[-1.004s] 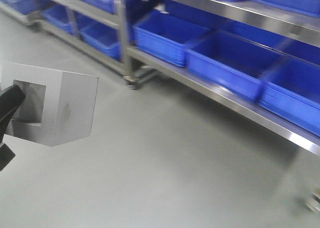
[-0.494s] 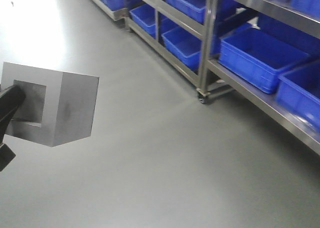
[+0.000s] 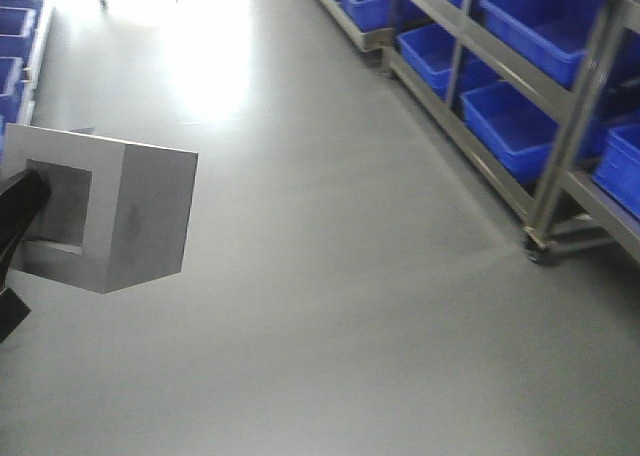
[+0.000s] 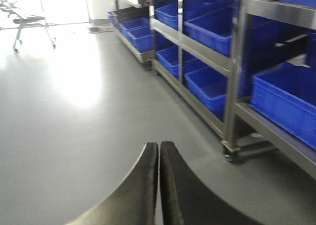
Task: Sort gray base to blue bin
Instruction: 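Hold the block while the base drives down the shelf aisle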
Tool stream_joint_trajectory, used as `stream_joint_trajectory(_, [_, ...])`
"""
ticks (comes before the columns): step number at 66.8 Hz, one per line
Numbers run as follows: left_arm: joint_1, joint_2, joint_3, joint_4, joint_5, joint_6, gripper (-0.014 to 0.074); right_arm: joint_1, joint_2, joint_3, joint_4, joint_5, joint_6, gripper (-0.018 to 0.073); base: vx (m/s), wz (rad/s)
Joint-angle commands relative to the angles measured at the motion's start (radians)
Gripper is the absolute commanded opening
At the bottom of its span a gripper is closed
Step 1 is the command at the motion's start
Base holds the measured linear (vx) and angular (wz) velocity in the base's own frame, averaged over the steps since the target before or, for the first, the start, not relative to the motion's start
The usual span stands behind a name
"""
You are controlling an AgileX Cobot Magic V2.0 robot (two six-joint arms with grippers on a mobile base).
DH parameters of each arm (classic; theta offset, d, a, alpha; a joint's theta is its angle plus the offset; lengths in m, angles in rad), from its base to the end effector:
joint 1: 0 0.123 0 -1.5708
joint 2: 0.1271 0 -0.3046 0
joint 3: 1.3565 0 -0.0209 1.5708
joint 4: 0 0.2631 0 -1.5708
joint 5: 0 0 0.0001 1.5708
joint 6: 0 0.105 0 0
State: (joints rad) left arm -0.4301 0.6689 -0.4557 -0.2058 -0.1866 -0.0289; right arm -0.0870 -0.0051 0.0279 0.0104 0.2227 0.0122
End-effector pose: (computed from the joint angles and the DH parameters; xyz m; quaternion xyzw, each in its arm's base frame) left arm 0.1428 -0.0612 0.3342 0.0545 0.6846 -0.2236 0.6916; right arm 0.0623 -0.0052 0.1812 0.0408 0.7597 -0.0201 0.6487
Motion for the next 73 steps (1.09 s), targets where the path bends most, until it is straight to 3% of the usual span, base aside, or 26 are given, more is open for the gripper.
stream_joint_trajectory(1, [-0.005, -0.007, -0.034, -0.005, -0.107, -0.013, -0.0006, -0.004, 0.019, 0.002, -0.003, -0.073, -0.012, -0.0005, 0.29, 0.55])
stream_joint_trajectory(34, [-0.005, -0.007, -0.034, -0.005, -0.107, -0.013, -0.0006, -0.004, 0.019, 0.002, -0.003, -0.073, -0.012, -0.0005, 0.34, 0.37])
stream_joint_trajectory(73, [-0.005, -0.007, -0.034, -0.005, -0.107, -0.013, -0.0006, -0.004, 0.019, 0.002, -0.003, -0.073, -0.012, -0.0005, 0.43, 0.04])
